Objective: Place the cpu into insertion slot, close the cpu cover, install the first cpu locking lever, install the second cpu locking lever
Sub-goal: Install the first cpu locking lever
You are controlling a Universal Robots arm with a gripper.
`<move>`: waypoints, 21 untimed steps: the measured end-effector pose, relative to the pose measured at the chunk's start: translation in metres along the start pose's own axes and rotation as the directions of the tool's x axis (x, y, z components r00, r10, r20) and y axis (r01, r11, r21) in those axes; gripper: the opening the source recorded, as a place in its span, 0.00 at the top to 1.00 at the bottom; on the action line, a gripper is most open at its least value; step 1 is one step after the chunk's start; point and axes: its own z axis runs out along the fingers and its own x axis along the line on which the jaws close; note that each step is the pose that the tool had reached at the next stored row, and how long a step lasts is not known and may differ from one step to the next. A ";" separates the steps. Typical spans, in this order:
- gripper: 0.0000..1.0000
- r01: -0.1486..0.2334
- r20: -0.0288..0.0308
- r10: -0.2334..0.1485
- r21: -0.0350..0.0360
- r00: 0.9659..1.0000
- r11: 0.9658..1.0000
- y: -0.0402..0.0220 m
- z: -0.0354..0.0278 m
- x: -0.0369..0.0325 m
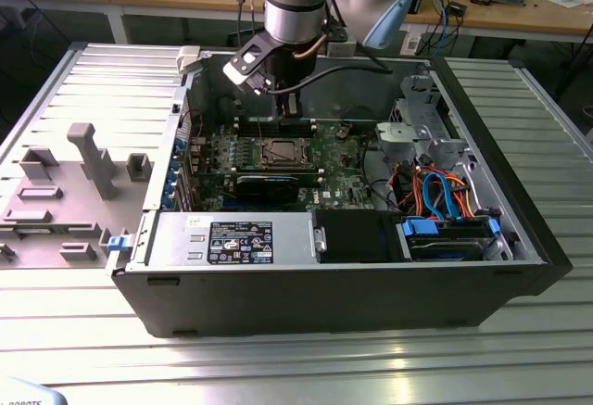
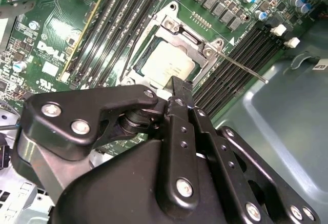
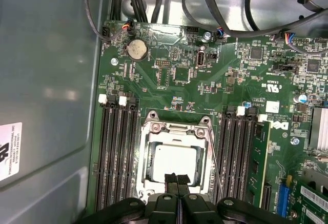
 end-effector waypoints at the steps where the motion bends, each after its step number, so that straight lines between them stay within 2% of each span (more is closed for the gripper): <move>1: 0.89 0.000 0.000 0.000 0.000 1.000 1.000 0.0000 -0.0007 0.0000; 15: 0.89 0.000 0.001 0.000 -0.002 1.000 1.000 -0.0001 -0.0124 0.0005; 21: 0.89 0.000 0.001 0.000 -0.003 1.000 1.000 -0.0002 -0.0203 0.0008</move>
